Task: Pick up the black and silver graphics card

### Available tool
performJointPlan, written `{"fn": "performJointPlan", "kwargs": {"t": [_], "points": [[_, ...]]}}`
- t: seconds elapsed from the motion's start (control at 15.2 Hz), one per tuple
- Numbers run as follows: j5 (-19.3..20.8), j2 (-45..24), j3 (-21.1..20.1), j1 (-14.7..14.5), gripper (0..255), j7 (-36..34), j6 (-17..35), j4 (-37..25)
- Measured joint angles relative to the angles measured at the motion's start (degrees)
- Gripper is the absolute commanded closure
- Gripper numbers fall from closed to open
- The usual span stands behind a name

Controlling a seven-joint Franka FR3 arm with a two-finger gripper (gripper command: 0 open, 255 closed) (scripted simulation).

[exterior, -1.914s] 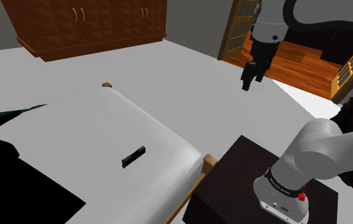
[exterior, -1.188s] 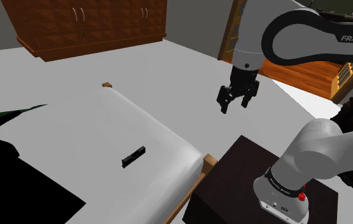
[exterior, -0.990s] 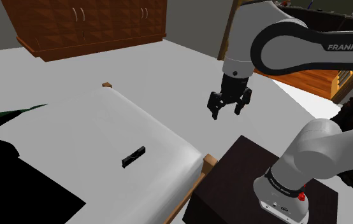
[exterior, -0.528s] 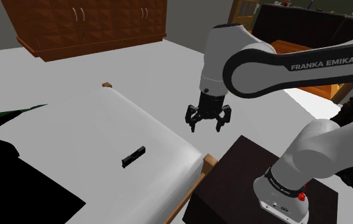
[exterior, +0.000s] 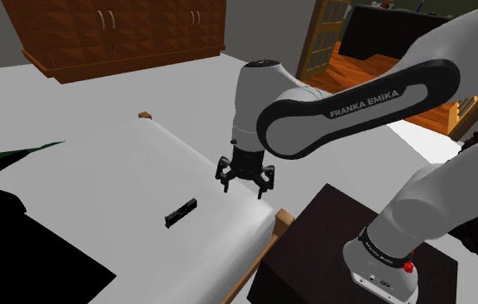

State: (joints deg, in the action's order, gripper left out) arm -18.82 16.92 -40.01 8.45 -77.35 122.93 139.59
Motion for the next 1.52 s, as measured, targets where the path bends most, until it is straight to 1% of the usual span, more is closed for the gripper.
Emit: {"fn": "performJointPlan", "kwargs": {"t": [0.13, 0.2, 0.26, 0.4, 0.53, 0.59, 0.73, 0.86, 0.92, 1.06, 1.19, 1.52], "points": [[1.95, -4.56, -2.33, 1.62, 0, -5.77, 3.34, -1.58], [4.2, -8.23, -3.6, 2.9, 0, -9.13, 5.11, -3.46], [6.26, -11.28, -4.65, 3.53, 0, -12.71, 7.01, -4.44], [10.42, -16.47, -5.87, 3.93, 0, -19.99, 9.55, -6.73], [16.05, -22.79, -5.63, 3.58, 0, -27.52, 11.87, -9.89], [19.3, -26.4, -4.9, 2.59, 0, -31.54, 13.17, -11.67], [24.02, -31.72, -2.71, 0.19, 0, -38.48, 14.44, -15.25], [27.32, -36.04, -0.15, -2.1, 0, -43.8, 15.68, -18.36], [28.95, -38.53, 1.32, -3.64, 0, -46.52, 15.58, -20.95], [30.85, -41.78, 3.45, -5.55, 0, -49.95, 16.04, -24.0], [32.16, -43.7, 4.64, -6.75, 0, -51.47, 17.03, -24.89], [34.24, -46.61, 6.45, -8.13, 0, -52.75, 19.8, -24.84]]}}
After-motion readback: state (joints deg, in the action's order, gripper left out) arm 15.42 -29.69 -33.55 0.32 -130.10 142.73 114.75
